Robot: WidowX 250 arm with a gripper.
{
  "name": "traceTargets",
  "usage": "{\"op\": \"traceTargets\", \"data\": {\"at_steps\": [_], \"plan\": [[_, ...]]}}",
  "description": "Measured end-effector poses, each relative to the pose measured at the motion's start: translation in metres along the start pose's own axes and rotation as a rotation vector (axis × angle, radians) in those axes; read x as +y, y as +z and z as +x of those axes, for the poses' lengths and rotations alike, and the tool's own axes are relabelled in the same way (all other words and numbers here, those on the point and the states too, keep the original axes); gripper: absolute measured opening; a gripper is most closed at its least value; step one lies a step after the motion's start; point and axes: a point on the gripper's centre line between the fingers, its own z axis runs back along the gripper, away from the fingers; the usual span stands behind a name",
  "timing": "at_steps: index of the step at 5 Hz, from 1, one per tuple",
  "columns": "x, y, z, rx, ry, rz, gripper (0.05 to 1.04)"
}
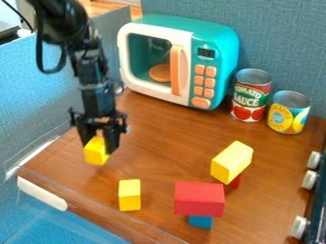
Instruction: Put the yellow cube on top of the yellow block
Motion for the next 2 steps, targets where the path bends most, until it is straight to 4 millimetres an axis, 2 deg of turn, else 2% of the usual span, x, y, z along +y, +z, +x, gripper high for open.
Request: {"op": "traceTargets", "data": {"at_steps": [1, 2], "plan": [[-0.036, 0.04, 0.003, -0.075, -0.059, 0.031, 0.59], [-0.093, 0.07, 0.01, -0.131, -0.22, 0.054, 0.59]]}}
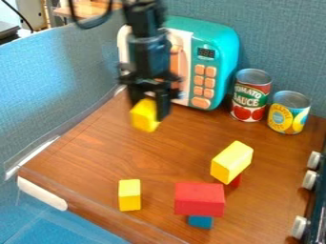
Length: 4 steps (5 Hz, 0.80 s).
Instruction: Put the yellow cube on top of the yellow block
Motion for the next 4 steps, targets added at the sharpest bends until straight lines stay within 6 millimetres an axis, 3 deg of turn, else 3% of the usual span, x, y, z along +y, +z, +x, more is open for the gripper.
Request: {"op": "traceTargets", "data": {"at_steps": [1, 2, 3, 4], "plan": [[-0.027, 0.007, 0.013, -0.013, -0.115, 0.004, 0.59], [-0.076, -0.011, 0.035, 0.038, -0.289, -0.043, 0.59], [-0.108, -0.022, 0.048, 0.093, -0.416, -0.062, 0.59], [-0.122, -0.037, 0.058, 0.122, -0.465, -0.043, 0.59]]}}
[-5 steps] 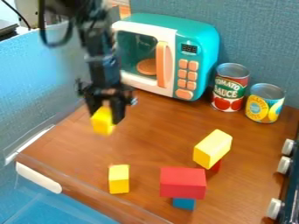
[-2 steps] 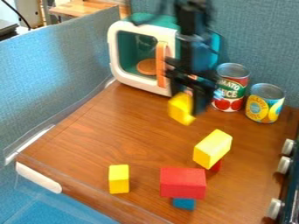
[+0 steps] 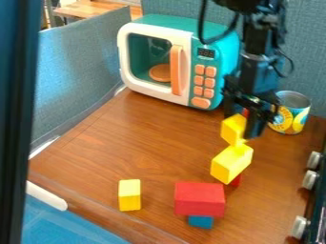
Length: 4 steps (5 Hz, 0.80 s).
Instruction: Put the yellow cube on top of the yellow block
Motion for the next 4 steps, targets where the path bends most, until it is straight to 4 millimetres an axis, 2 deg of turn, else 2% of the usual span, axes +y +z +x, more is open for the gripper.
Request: {"op": "traceTargets", "data": {"at_steps": [1, 3, 4], "plan": [[-0.009, -0.005, 0.003, 0.013, -0.015, -0.003, 0.59], [-0.009, -0.014, -0.001, 0.053, -0.012, -0.01, 0.59], [-0.008, -0.014, -0.011, 0.058, 0.001, -0.026, 0.59]]}}
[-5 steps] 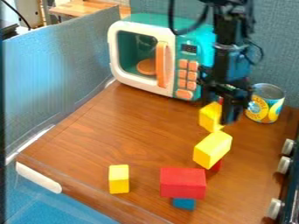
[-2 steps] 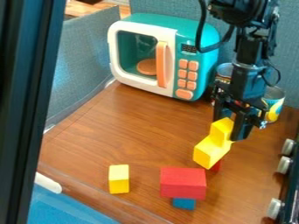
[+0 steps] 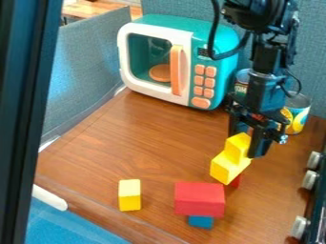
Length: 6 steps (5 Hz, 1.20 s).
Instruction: Put the yellow cube on top of the yellow block
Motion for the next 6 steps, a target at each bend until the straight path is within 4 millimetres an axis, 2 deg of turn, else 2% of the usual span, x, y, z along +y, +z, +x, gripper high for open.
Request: {"op": "traceTargets", "data": {"at_steps": [2, 3, 5, 6], "plan": [[0.016, 0.001, -0.009, -0.002, 0.057, -0.028, 0.59], [0.017, 0.002, -0.011, 0.004, 0.068, -0.03, 0.59], [0.007, 0.001, -0.007, 0.011, 0.05, -0.021, 0.59], [0.005, 0.001, -0.006, 0.01, 0.046, -0.018, 0.64]]}}
